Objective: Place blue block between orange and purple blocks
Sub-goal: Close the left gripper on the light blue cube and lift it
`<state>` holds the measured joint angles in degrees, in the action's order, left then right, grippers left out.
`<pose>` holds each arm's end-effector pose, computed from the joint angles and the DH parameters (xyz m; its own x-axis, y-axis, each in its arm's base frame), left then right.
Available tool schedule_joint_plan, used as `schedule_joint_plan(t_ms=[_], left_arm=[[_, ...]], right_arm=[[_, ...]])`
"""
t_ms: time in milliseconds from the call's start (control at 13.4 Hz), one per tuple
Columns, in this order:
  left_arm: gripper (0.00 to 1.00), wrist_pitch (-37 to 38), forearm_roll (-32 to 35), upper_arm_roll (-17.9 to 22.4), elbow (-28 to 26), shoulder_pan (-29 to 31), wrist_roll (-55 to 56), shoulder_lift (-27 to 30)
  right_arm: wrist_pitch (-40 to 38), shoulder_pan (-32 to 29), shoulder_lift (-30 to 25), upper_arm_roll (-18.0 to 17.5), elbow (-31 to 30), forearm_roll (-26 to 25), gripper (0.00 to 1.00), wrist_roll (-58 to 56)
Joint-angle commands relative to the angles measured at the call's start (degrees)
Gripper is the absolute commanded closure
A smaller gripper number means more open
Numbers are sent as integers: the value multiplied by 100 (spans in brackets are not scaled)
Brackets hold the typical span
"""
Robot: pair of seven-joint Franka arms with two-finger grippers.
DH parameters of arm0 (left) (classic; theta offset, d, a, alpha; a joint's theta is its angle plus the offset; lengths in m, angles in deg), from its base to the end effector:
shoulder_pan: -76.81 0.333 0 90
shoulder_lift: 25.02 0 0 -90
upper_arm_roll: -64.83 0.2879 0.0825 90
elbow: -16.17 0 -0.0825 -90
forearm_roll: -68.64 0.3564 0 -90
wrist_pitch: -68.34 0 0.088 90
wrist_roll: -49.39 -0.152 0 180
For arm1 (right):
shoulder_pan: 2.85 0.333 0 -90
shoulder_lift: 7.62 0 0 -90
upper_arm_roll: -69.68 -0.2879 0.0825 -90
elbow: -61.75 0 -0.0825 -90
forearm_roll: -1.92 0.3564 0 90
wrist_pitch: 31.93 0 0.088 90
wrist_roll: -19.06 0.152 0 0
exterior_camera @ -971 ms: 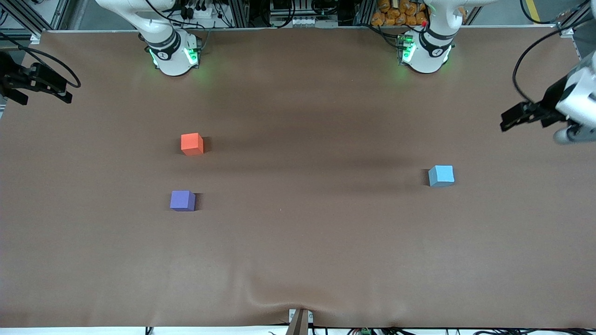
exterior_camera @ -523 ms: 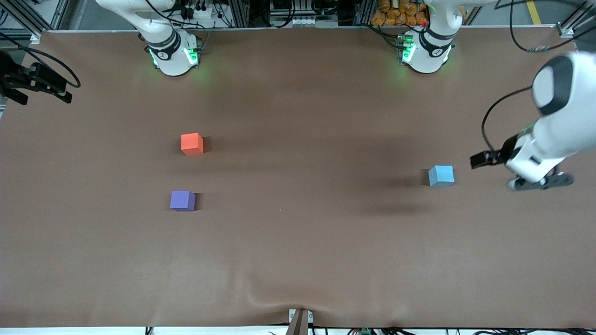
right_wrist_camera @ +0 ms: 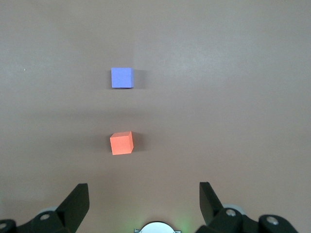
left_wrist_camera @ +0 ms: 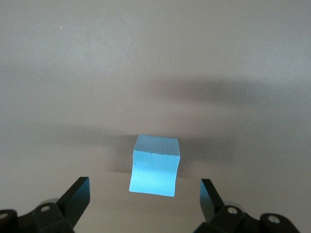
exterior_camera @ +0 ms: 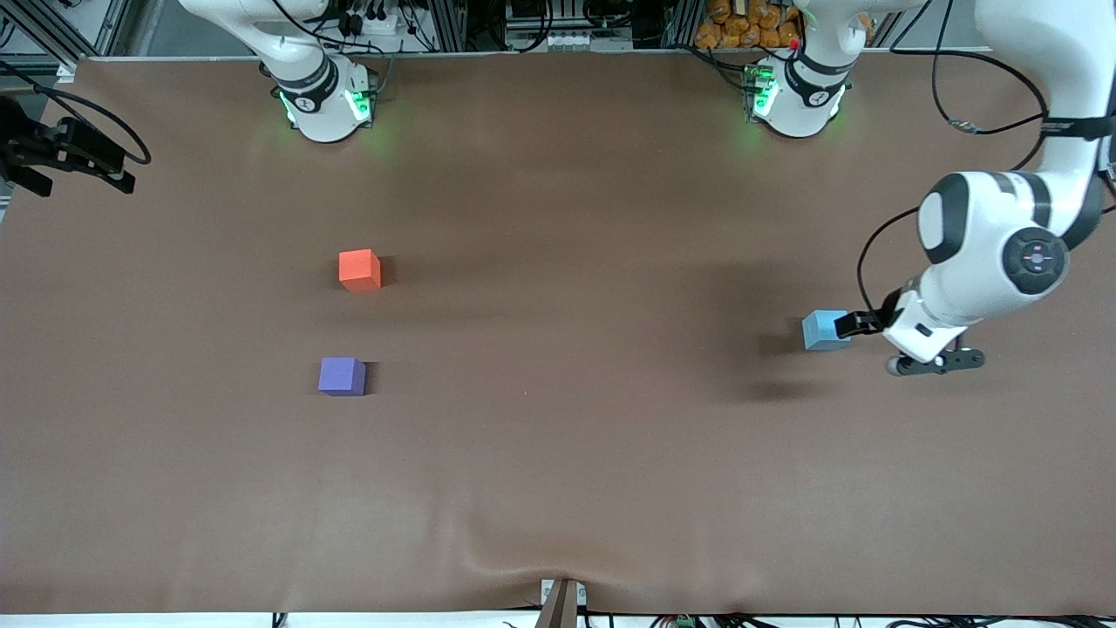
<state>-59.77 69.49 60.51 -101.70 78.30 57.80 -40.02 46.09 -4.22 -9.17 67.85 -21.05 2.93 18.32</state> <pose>0.5461 -0.0263 0.2493 0.9926 0.0892 -0.0825 0.0892 -0.9960 -0.0035 0.4936 0.0071 0.6021 0.9981 0.0245 -0.0561 0.0236 -0.9996 -0.0173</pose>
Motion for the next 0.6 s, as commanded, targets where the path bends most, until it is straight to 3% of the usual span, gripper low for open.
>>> schedule_joint_plan(t_ms=[0,523], left_arm=[[0,-441,-33,-25,-429,27,-138,25],[0,-882,-33,-52,-684,-34,-155,-310]], right_arm=[[-59,32,-73,17,1,4,0,65],[-42,32,-65,25,10,4,0,65]])
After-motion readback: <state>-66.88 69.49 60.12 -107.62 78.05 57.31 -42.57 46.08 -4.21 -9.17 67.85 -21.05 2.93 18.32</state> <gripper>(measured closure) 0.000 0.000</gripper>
